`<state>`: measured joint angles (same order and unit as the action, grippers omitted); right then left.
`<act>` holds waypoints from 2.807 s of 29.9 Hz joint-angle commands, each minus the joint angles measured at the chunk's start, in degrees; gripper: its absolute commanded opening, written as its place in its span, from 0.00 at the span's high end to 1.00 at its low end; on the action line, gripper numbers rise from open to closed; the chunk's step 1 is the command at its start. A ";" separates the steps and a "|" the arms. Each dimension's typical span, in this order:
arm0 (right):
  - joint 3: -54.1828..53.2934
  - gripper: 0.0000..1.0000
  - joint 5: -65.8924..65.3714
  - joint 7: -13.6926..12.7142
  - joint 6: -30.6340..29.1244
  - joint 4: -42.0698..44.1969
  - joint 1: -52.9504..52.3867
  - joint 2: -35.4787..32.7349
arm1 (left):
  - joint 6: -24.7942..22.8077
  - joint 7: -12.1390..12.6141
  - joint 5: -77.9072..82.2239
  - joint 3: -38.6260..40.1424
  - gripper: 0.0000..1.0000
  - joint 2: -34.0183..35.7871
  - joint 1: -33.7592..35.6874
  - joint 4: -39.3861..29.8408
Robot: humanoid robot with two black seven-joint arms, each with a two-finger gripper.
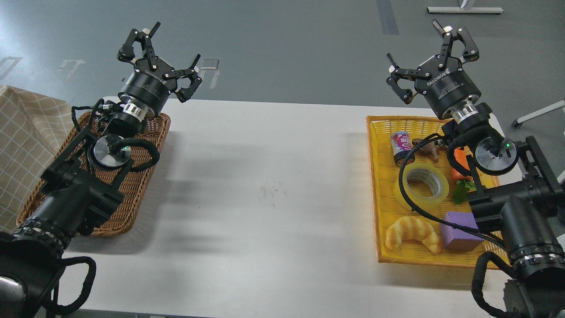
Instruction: Place and transfer tape with both arms
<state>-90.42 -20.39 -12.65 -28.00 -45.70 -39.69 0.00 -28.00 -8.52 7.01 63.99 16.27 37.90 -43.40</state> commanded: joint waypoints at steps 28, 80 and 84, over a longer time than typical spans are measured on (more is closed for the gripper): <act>1.29 0.00 -0.09 -0.01 0.00 -0.53 -0.22 0.00 | 0.00 0.08 0.28 -1.14 0.02 0.17 0.33 -0.01; 4.28 0.00 -0.70 0.43 0.00 -0.70 -0.13 0.00 | 0.00 -0.18 0.19 -0.27 0.02 -0.01 0.60 -0.72; 4.46 0.00 -0.70 0.43 0.00 -0.70 -0.13 0.00 | 0.00 -0.18 0.11 -0.18 0.02 0.08 0.60 -0.72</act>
<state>-86.10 -21.09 -12.22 -28.00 -46.47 -39.78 0.00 -28.00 -8.70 7.18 63.77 16.28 38.46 -44.11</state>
